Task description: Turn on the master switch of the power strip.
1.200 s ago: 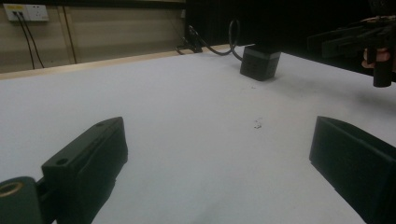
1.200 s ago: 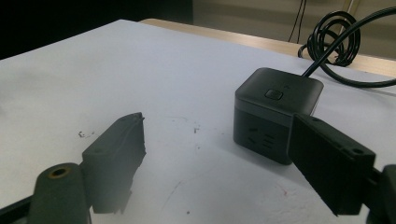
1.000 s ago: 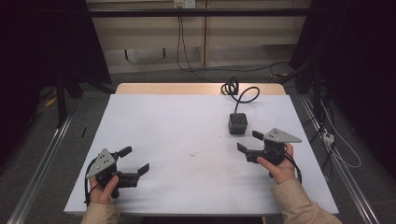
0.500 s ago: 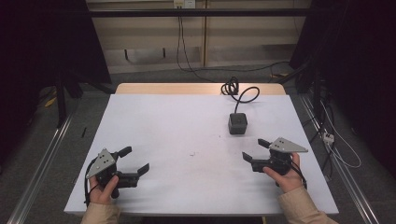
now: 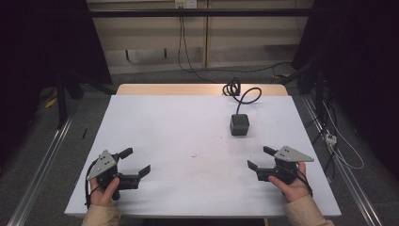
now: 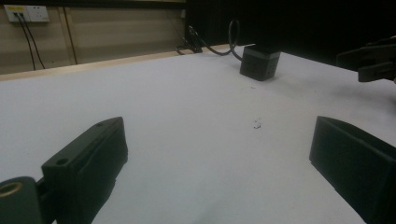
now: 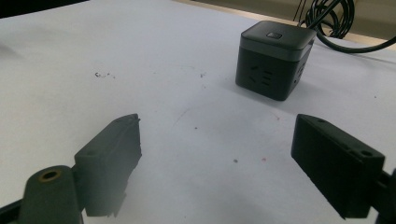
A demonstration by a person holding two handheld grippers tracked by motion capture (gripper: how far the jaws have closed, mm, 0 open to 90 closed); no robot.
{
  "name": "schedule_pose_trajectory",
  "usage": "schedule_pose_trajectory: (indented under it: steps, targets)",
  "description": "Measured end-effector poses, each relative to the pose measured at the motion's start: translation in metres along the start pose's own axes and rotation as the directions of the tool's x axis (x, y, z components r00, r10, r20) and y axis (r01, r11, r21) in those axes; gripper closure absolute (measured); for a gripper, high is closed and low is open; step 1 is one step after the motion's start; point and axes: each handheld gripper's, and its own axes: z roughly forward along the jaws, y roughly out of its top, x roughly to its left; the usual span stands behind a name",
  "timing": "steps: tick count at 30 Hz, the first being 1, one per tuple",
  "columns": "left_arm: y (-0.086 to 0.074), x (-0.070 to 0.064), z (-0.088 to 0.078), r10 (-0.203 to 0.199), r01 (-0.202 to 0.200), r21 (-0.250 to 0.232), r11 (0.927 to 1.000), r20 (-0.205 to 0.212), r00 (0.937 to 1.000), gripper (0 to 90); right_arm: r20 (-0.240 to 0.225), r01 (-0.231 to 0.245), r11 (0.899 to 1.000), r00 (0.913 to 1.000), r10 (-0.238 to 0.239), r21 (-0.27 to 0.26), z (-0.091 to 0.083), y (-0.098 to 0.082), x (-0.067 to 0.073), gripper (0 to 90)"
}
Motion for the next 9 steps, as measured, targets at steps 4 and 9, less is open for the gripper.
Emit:
schedule_pose_trajectory:
  steps: [4,9]
  targets:
    - [0.0001,-0.0001,0.0001,0.002,-0.002,0.005,1.0000,0.000,1.0000,3.8,0.005,0.001,1.000,1.0000,-0.001,-0.001,-0.0030,-0.0032,-0.0002,15.7]
    - [0.0003,-0.0005,0.0006,-0.001,0.001,0.003,1.0000,-0.002,1.0000,3.8,0.009,-0.005,1.000,0.9999,0.005,0.001,-0.0041,-0.0052,-0.0020,15.2]
